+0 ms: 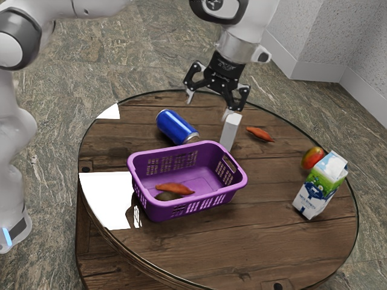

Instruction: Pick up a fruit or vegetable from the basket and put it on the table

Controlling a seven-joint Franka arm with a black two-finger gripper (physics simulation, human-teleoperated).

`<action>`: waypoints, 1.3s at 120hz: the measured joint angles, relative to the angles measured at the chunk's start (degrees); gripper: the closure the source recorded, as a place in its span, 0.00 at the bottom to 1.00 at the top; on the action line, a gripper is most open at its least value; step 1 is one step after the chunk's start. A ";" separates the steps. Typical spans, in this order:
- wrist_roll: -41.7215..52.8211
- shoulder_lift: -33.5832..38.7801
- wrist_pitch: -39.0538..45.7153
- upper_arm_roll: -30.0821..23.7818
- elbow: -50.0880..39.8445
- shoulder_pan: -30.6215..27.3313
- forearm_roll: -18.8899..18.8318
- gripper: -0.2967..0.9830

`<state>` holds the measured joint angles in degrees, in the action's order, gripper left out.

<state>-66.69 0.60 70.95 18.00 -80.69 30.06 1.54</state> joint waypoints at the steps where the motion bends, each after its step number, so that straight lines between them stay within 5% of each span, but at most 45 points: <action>1: -0.97 0.04 0.41 -0.02 0.00 0.30 0.01 0.23; 27: -21.04 2.07 6.67 -0.14 -0.01 6.23 -0.26 0.23; 50: -25.25 3.84 8.43 0.46 -0.09 -1.23 -0.04 0.23; 69: -13.72 1.68 8.90 4.16 -1.68 -2.51 0.35 0.23; 118: 22.16 -1.55 11.36 4.05 -4.28 -1.75 4.70 0.23; 136: 31.18 -0.60 11.88 -2.74 -6.41 -4.31 6.73 0.23; 146: 35.31 7.08 12.97 -17.66 -16.90 -15.46 7.25 0.24; 156: 38.86 12.74 16.77 -23.58 -28.37 -16.50 6.81 0.25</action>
<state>-27.83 13.34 87.72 -5.59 -109.06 13.57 8.35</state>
